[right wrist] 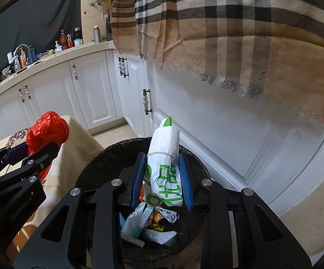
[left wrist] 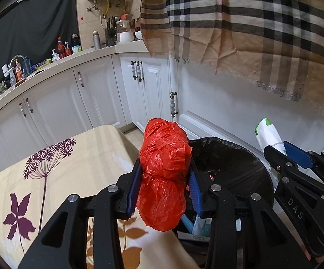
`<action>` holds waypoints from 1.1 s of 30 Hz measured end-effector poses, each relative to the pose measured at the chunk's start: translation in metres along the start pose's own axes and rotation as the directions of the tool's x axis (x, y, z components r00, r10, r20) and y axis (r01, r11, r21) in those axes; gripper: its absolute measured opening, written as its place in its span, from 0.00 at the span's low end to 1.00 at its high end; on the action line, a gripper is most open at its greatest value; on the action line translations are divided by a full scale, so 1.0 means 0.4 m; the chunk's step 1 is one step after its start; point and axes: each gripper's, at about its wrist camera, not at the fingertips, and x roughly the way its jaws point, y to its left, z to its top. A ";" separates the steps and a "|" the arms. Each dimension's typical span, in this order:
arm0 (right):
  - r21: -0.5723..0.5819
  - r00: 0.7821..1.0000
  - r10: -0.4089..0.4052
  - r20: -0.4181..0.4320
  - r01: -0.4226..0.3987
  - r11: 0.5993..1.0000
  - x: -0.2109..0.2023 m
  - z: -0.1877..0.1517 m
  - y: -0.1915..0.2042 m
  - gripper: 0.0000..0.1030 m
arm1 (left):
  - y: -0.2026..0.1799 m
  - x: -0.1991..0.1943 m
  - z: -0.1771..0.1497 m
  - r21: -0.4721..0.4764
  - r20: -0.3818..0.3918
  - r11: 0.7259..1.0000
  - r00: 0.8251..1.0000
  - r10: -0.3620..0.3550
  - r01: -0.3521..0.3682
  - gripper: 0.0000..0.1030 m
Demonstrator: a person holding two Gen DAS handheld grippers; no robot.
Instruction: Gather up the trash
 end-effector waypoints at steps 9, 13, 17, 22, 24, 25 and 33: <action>0.026 1.000 -0.018 -0.014 0.019 0.999 0.079 0.003 -0.006 0.42 | 0.000 0.061 0.004 -0.008 -0.045 1.000 0.999 -0.003 0.003 0.51; 0.020 0.999 -0.032 -0.011 0.032 0.999 0.073 0.001 -0.002 0.49 | 0.004 0.062 -0.003 -0.008 -0.048 1.000 0.999 0.001 -0.001 0.57; 0.026 0.999 -0.047 -0.007 0.048 0.999 0.059 -0.006 -0.001 0.60 | 0.008 0.053 -0.004 -0.014 -0.041 1.000 0.999 0.001 -0.002 0.62; 0.027 0.999 -0.053 -0.006 0.053 0.998 0.028 -0.014 0.002 0.65 | 0.016 0.030 -0.010 -0.019 -0.027 1.000 1.000 0.005 -0.005 0.64; 0.024 0.998 -0.055 -0.002 0.055 0.998 0.011 -0.019 0.004 0.66 | 0.023 0.013 -0.015 -0.025 -0.021 1.000 1.000 0.005 -0.006 0.66; 0.024 0.998 -0.055 -0.002 0.055 0.998 0.004 -0.021 0.005 0.67 | 0.026 0.008 -0.016 -0.028 -0.020 1.000 1.000 0.005 -0.006 0.67; 0.026 0.998 -0.059 0.008 0.058 0.998 -0.064 -0.043 0.024 0.74 | 0.064 -0.068 -0.042 -0.072 0.001 0.997 1.000 0.011 -0.011 0.71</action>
